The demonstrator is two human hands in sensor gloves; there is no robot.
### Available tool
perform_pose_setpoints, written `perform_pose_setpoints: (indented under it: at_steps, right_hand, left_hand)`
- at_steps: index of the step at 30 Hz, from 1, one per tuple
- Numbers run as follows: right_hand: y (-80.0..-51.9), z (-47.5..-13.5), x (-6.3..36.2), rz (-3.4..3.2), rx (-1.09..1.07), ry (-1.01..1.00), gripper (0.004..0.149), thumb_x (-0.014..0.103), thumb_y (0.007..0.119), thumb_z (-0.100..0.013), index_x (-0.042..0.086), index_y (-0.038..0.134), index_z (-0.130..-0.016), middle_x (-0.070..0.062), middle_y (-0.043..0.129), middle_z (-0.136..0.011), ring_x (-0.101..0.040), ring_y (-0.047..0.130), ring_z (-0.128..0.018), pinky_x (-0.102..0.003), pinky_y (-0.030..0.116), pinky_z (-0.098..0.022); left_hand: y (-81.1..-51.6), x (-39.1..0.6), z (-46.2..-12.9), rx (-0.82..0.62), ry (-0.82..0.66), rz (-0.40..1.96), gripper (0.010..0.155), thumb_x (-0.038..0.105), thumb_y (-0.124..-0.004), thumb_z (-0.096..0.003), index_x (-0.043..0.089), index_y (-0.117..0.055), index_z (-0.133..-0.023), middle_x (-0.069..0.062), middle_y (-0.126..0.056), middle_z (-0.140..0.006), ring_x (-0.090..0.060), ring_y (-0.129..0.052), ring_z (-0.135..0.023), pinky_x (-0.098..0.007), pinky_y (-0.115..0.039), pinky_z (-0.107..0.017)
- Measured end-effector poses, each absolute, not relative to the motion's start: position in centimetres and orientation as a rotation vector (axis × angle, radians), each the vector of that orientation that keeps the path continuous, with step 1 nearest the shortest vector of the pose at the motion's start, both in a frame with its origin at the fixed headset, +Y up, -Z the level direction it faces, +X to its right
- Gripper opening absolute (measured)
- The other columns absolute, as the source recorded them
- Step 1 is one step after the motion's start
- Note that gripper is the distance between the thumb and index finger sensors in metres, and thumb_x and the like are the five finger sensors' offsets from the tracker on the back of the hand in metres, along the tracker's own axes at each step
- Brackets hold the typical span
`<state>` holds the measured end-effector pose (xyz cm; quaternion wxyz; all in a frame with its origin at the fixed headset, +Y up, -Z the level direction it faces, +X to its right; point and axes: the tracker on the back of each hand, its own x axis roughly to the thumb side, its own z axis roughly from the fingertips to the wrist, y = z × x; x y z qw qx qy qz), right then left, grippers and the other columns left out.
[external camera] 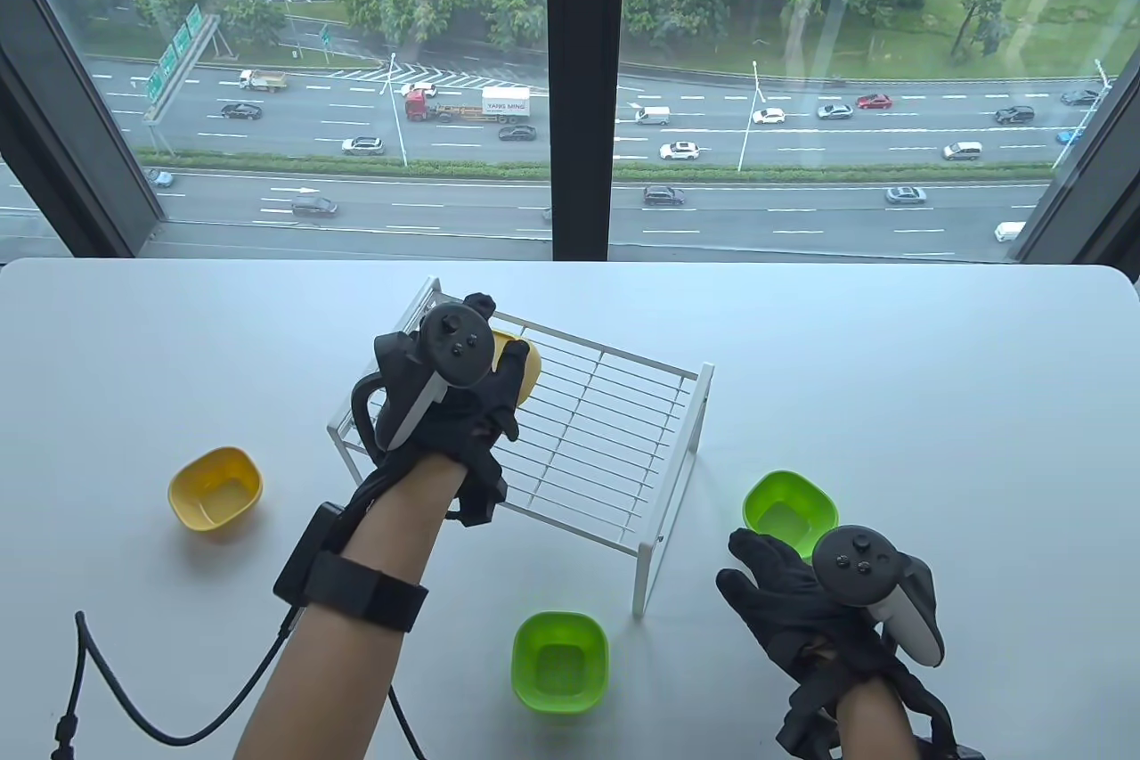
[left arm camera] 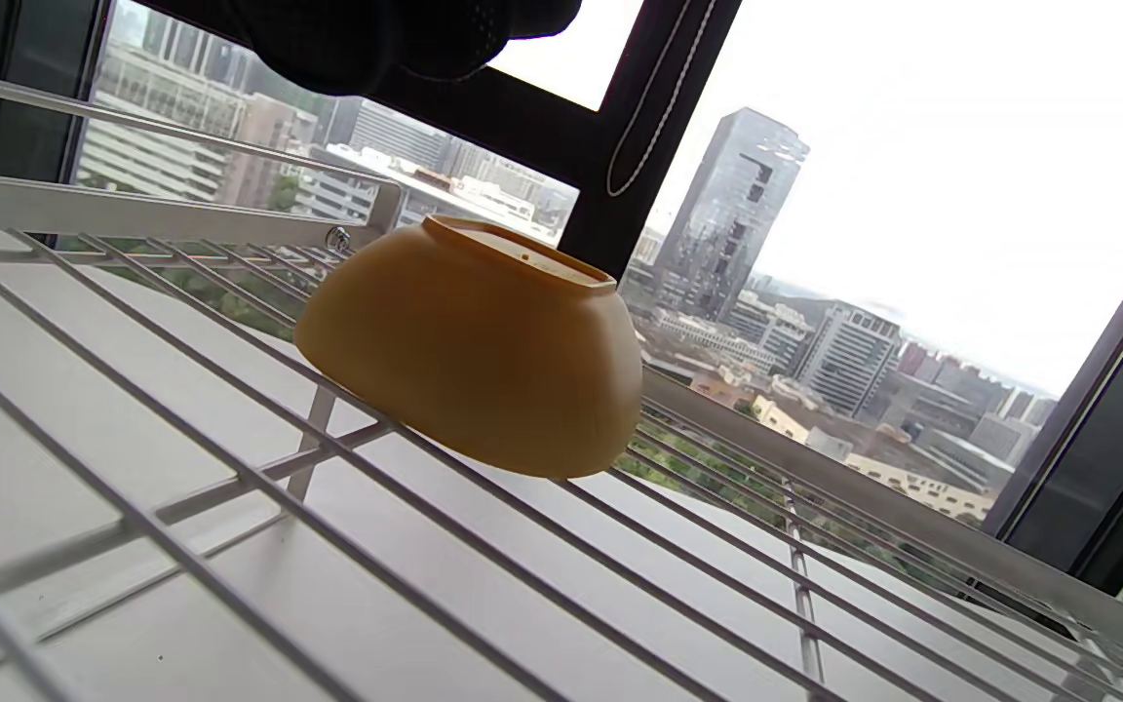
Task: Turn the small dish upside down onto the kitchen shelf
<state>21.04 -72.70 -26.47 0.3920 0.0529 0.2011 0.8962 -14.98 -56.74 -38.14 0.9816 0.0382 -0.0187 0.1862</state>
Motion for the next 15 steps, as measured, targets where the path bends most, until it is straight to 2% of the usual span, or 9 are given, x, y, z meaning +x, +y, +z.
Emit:
perform_pose_setpoints:
  at_steps: [6,9,11,13,15]
  right_hand:
    - [-72.6,-26.4,21.0,2.286,0.145,0.488,0.079,0.067,0.057,-0.050,0.023,0.035,-0.111,-0.017,0.031,-0.118,-0.045,0.034,-0.104,-0.067,0.033,-0.072]
    - [-72.7,-26.4,21.0,2.279,0.138,0.500,0.079,0.067,0.058,-0.050,0.022,0.035,-0.111,-0.017,0.031,-0.118,-0.046,0.034,-0.104,-0.067,0.032,-0.072]
    - [-72.7,-26.5,21.0,2.278,0.136,0.504,0.079,0.067,0.058,-0.050,0.022,0.035,-0.111,-0.017,0.031,-0.118,-0.046,0.033,-0.104,-0.067,0.032,-0.072]
    - [-72.7,-26.5,21.0,2.274,0.137,0.510,0.079,0.067,0.057,-0.050,0.023,0.035,-0.111,-0.017,0.032,-0.118,-0.046,0.033,-0.104,-0.068,0.032,-0.072]
    - [-72.6,-26.5,21.0,2.274,0.137,0.508,0.079,0.067,0.057,-0.050,0.023,0.035,-0.111,-0.017,0.032,-0.118,-0.046,0.033,-0.104,-0.067,0.032,-0.072]
  left_hand:
    - [-55.9,-16.0,-34.4,0.120,-0.154,0.326,0.073,0.059,-0.054,-0.0459,0.028,-0.028,-0.107,-0.008,-0.039,-0.111,-0.030,-0.057,-0.093,-0.048,-0.069,-0.068]
    - [-55.8,-17.1,-33.4,0.104,-0.199,0.352,0.072,0.058,-0.054,-0.0458,0.030,-0.030,-0.107,-0.008,-0.038,-0.113,-0.031,-0.055,-0.096,-0.052,-0.066,-0.070]
    - [-55.8,-17.9,-32.7,0.117,-0.179,0.353,0.073,0.059,-0.054,-0.0457,0.030,-0.030,-0.108,-0.009,-0.038,-0.114,-0.032,-0.055,-0.097,-0.054,-0.065,-0.071]
    - [-55.8,-18.7,-32.1,0.125,-0.204,0.364,0.072,0.059,-0.055,-0.0456,0.031,-0.033,-0.108,-0.009,-0.040,-0.114,-0.032,-0.057,-0.098,-0.055,-0.066,-0.071]
    - [-55.8,-19.4,-31.5,0.191,-0.244,0.358,0.069,0.058,-0.056,-0.0452,0.032,-0.042,-0.108,-0.006,-0.050,-0.113,-0.031,-0.065,-0.095,-0.054,-0.069,-0.070]
